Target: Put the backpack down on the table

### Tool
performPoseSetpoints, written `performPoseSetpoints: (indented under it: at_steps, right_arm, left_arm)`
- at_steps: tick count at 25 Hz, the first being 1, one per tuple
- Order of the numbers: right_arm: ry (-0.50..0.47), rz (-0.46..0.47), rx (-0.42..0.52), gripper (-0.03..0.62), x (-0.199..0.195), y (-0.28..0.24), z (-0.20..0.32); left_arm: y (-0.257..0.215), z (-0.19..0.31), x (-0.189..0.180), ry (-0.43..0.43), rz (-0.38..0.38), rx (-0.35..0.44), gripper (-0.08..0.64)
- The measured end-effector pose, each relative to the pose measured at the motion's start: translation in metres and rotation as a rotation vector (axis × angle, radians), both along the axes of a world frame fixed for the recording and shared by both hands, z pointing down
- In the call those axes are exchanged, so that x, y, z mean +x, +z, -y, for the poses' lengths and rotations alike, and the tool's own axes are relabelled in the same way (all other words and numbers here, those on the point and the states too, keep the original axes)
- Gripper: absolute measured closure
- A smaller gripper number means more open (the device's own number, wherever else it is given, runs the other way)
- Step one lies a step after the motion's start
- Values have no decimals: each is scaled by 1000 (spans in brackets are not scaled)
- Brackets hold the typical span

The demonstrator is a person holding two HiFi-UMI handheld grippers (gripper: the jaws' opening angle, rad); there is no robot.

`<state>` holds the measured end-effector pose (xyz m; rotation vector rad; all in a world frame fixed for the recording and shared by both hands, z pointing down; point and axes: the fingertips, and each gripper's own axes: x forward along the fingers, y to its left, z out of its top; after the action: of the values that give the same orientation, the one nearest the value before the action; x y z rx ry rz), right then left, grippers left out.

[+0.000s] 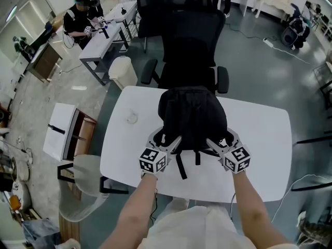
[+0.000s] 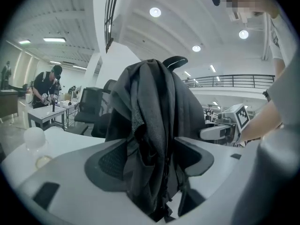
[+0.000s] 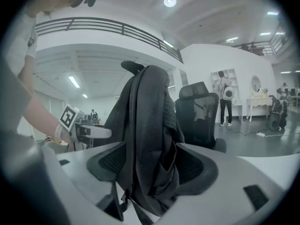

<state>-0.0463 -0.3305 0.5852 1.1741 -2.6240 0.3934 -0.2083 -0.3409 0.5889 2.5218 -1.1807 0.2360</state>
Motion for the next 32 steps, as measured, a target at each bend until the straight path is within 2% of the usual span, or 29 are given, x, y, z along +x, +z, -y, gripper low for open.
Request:
performPoseSetpoints:
  at_steps: [8, 17, 23, 29, 32]
  right_arm:
    - [87, 2, 18, 276, 30, -14, -15]
    - [168, 9, 41, 281, 42, -31, -39]
    - [184, 19, 72, 369, 40, -48, -56]
    - [198, 74, 115, 487, 41, -81, -81]
    - [209, 81, 146, 530, 44, -98, -93]
  left_arm:
    - [-20, -13, -30, -29, 8, 43, 256]
    - [-40, -33, -60, -51, 4, 69, 383]
    - [-61, -48, -71, -55, -11, 99, 415]
    - [-85, -70, -86, -68, -23, 141, 420]
    - [-98, -83, -92, -75, -7, 173, 438]
